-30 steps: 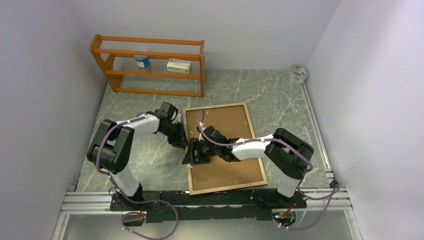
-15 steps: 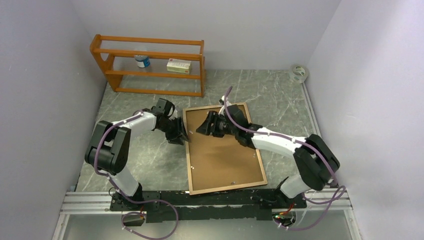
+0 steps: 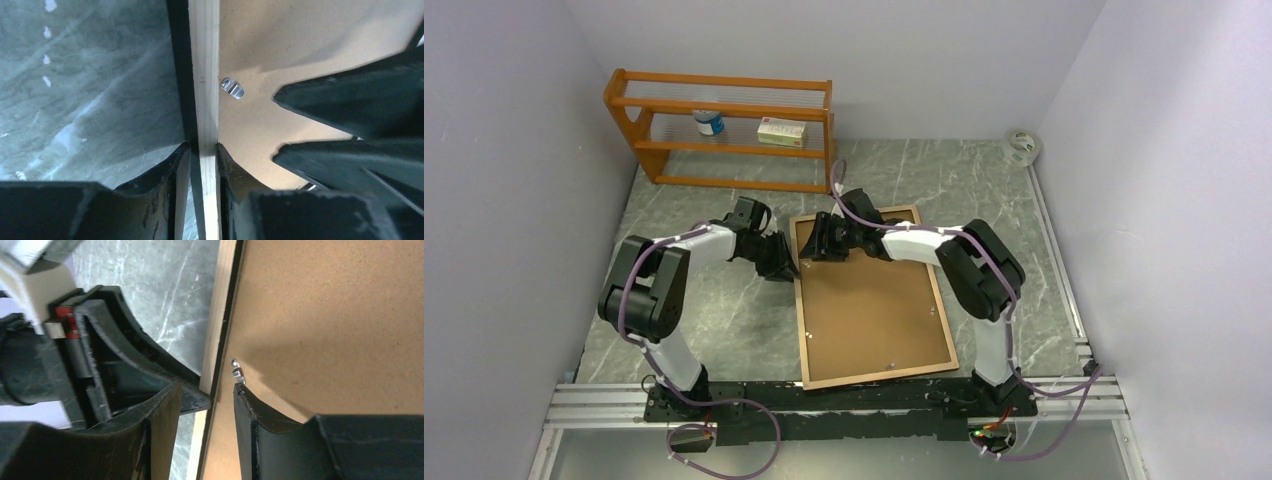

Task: Put the photo into the frame
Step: Install the photo frame at the center of the board.

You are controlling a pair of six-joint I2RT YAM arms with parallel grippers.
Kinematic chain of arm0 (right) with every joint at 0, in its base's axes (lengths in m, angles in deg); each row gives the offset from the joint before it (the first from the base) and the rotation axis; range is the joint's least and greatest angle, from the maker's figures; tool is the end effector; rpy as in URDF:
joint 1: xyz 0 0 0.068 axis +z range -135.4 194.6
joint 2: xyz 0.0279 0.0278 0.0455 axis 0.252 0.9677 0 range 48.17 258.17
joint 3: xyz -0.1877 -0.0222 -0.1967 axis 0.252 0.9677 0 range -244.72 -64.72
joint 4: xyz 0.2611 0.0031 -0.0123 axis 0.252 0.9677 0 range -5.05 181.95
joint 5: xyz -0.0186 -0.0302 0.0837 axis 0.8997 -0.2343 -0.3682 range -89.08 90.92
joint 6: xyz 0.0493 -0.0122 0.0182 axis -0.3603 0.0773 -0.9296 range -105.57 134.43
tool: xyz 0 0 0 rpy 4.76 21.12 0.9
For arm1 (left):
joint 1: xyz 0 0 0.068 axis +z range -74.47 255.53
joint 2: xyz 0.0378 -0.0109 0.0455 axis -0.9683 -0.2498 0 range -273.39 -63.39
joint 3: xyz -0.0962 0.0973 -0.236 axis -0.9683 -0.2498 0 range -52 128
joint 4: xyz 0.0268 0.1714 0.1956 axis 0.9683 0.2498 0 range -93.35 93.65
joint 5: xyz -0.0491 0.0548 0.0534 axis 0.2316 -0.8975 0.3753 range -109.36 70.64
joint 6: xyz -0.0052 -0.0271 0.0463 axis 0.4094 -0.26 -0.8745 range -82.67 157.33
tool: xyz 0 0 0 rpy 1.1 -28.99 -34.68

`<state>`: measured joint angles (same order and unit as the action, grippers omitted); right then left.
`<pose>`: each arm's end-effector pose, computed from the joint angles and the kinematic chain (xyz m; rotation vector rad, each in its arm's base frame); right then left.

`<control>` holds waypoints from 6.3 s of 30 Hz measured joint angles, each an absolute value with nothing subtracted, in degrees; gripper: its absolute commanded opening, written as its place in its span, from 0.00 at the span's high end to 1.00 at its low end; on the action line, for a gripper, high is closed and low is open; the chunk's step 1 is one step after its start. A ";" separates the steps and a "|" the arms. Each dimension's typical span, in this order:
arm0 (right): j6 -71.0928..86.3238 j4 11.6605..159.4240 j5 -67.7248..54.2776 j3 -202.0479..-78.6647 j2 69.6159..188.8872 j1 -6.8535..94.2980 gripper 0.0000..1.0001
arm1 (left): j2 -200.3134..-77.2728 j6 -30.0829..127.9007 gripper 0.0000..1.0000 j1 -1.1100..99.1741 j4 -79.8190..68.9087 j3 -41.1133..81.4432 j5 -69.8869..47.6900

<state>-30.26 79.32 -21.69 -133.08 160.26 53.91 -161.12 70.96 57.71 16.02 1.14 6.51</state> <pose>0.3176 0.2779 0.1661 -0.1237 2.4722 1.1681 0.2986 -0.1124 0.1506 -0.2377 2.7958 -0.8610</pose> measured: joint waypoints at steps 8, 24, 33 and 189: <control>-29.25 80.19 -24.19 -134.96 164.85 53.88 0.54 | -163.07 70.56 0.81 58.04 17.64 2.80 7.73; -28.70 77.13 -30.48 -135.48 167.08 53.16 0.53 | -164.36 69.67 0.83 58.10 19.22 4.38 8.45; -31.07 72.26 -35.46 -135.37 169.25 52.88 0.53 | -164.77 69.91 0.83 58.52 19.24 4.44 9.44; -4.47 108.63 7.84 -129.69 151.63 29.51 0.71 | -175.74 69.51 0.58 63.65 21.16 18.41 11.40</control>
